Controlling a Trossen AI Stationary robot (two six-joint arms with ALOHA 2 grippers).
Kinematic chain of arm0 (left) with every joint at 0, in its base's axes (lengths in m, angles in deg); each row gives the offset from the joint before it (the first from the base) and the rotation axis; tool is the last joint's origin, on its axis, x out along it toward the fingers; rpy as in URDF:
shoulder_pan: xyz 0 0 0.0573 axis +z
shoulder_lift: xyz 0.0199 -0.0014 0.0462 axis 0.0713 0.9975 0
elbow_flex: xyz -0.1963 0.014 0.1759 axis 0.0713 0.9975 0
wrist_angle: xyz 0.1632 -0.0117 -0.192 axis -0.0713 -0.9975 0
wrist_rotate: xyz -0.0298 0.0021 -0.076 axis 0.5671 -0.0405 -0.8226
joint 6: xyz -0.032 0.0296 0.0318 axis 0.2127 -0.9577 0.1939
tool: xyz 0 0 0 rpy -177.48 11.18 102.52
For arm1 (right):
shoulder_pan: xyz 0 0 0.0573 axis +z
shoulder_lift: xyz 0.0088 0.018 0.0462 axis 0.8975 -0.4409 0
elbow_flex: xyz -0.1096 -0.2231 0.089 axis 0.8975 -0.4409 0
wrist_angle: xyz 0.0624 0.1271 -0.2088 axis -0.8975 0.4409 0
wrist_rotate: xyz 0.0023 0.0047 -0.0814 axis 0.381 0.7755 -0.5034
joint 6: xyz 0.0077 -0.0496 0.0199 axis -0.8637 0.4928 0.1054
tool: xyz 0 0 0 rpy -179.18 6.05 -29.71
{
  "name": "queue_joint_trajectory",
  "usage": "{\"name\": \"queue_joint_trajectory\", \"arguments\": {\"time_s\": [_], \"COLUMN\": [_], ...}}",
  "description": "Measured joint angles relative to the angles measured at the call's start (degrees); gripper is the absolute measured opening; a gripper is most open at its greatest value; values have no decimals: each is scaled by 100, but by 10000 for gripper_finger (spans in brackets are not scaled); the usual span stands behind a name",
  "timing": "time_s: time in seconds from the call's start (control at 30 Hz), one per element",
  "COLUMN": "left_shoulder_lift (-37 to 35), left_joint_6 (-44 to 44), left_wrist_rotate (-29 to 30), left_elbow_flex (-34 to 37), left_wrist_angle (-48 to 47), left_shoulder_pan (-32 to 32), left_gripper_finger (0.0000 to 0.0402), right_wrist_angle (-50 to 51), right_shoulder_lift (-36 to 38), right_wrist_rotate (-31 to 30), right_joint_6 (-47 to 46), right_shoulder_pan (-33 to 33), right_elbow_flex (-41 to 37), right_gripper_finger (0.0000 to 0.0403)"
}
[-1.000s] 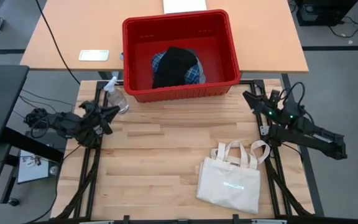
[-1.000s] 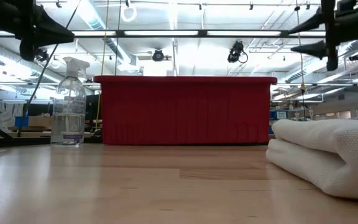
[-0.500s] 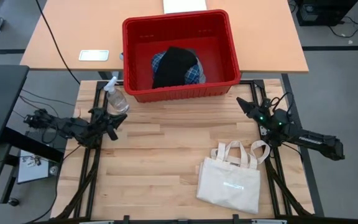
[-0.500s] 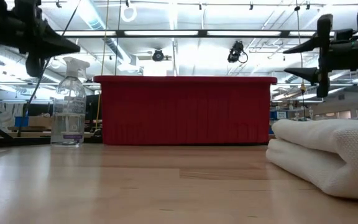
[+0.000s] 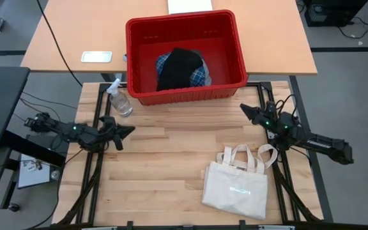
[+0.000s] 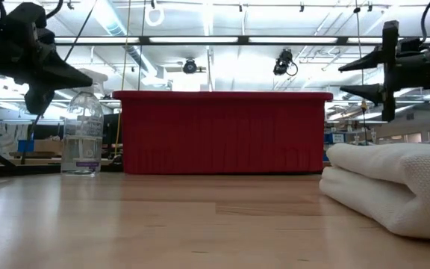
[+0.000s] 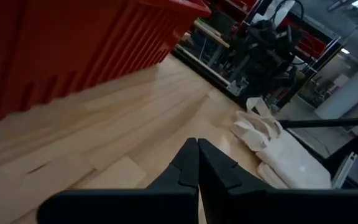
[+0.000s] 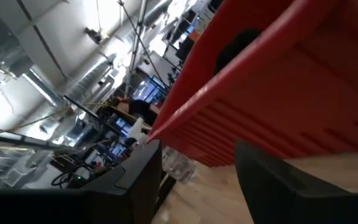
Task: Fold laundry
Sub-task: Return to Home Position
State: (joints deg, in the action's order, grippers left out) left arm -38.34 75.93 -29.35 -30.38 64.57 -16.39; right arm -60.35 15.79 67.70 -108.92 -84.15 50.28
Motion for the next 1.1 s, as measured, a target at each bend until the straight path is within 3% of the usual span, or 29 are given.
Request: {"name": "queue_joint_trajectory", "arguments": {"time_s": [0.13, 0.37, 0.57, 0.8, 1.1], "left_shoulder_lift": [-345, -330, -329, -323, -318], "left_joint_6": [6, -108, -108, 185, 388], "left_wrist_rotate": [1, 119, 124, 236, 403], "left_elbow_flex": [-45, -473, -479, -478, -479], "left_wrist_angle": [-340, -1239, -1436, -2008, -2150], "left_shoulder_pan": [1, 1, 1, 1, 1], "left_gripper_finger": [3, 3, 2, 2, 4], "right_wrist_angle": [-53, 295, 440, 621, 888], "right_shoulder_lift": [220, 370, 368, 366, 349], "right_wrist_rotate": [120, 471, 557, 250, 789], "right_joint_6": [74, 83, 78, -44, 234], "right_shoulder_pan": [0, 0, 2, -2, 4], "right_elbow_flex": [0, 198, 214, 214, 214], "right_gripper_finger": [194, 167, 149, 145, 145]}}
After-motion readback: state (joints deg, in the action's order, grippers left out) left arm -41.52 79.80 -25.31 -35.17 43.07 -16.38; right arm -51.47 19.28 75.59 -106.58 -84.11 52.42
